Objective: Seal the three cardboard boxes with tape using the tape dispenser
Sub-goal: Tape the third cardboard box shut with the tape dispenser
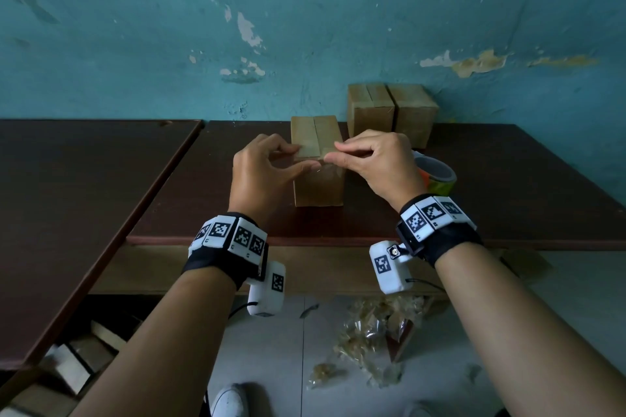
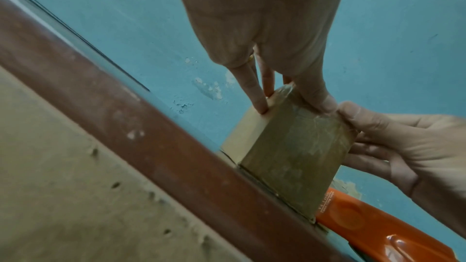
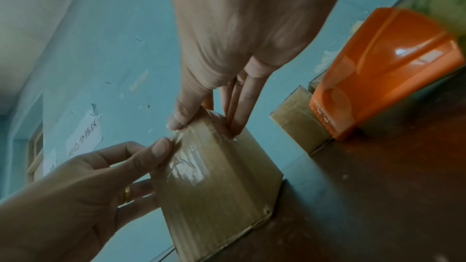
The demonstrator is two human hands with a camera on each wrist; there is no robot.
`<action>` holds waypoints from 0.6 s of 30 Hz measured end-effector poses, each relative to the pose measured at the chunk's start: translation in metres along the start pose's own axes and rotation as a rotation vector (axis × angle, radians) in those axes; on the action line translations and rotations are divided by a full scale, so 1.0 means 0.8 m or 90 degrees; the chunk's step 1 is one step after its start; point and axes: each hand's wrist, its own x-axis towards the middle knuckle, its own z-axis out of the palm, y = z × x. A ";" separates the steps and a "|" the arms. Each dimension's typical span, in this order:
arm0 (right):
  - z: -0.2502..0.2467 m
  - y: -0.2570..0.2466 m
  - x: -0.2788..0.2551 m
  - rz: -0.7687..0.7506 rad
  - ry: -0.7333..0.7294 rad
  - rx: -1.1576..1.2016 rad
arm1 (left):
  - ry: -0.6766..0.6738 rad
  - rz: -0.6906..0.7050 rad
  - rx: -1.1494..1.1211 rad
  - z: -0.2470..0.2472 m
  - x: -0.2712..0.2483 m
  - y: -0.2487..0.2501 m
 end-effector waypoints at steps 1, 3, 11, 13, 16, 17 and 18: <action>0.000 0.001 0.000 -0.009 0.001 -0.003 | -0.001 0.009 0.001 0.000 -0.001 -0.001; 0.000 0.004 -0.001 -0.023 -0.001 -0.003 | -0.004 0.013 -0.005 -0.001 -0.002 -0.003; 0.000 0.009 -0.004 -0.052 -0.006 -0.018 | -0.024 0.020 -0.013 -0.002 -0.001 -0.009; -0.002 0.011 -0.003 -0.043 -0.016 -0.006 | -0.030 0.012 -0.016 -0.003 -0.001 -0.009; -0.004 0.012 -0.004 -0.020 -0.041 0.011 | -0.032 0.003 -0.015 -0.004 -0.001 -0.008; -0.005 0.011 -0.003 -0.014 -0.047 0.014 | -0.030 -0.001 -0.016 -0.004 -0.002 -0.007; -0.006 0.011 -0.003 -0.004 -0.053 0.020 | -0.027 -0.009 -0.019 -0.003 -0.002 -0.005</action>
